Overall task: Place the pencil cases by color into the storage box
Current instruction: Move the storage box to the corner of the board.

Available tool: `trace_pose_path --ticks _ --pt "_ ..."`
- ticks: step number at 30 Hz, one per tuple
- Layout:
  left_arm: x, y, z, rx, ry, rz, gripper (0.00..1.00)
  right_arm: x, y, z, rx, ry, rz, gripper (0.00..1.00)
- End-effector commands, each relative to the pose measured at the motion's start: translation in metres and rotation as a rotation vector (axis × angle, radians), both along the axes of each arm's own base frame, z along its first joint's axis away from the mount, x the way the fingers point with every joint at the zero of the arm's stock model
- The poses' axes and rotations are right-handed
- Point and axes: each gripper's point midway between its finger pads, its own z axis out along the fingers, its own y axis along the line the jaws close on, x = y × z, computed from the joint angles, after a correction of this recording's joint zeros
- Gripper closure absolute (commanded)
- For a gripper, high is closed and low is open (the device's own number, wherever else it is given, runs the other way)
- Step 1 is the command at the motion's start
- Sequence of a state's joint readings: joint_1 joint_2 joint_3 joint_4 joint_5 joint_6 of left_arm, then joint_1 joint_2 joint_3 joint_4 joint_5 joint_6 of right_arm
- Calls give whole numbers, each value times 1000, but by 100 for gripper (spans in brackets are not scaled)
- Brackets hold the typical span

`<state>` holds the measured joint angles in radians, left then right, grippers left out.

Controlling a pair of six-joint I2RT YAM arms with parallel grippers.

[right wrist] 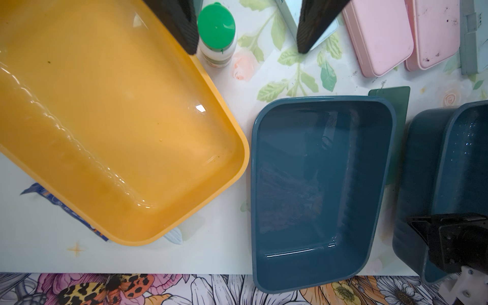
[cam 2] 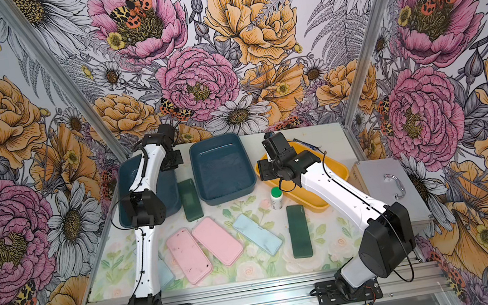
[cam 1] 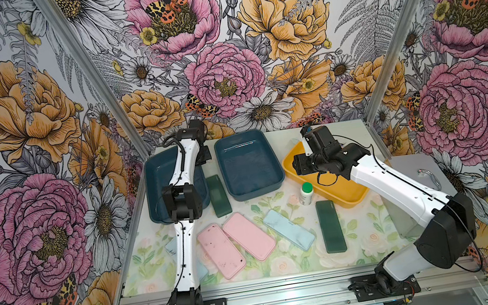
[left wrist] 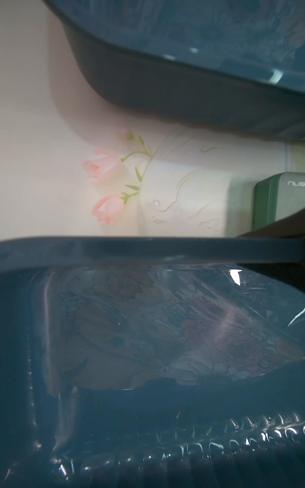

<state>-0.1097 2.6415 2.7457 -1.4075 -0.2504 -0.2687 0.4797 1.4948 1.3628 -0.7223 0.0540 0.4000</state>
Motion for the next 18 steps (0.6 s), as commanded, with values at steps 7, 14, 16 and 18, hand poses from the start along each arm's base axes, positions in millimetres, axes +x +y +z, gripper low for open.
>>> trace_pose_path --ticks 7,14,16,18 --pt "32 13 14 102 -117 -77 92 -15 4 -25 55 96 -14 39" --pt "57 10 2 67 -177 -160 92 -26 12 -24 122 136 -45 41" --pt "62 15 -2 60 -184 -165 91 -30 13 -23 121 150 -42 41" --pt "64 19 -8 71 -178 -187 91 -32 14 -22 116 161 -41 41"
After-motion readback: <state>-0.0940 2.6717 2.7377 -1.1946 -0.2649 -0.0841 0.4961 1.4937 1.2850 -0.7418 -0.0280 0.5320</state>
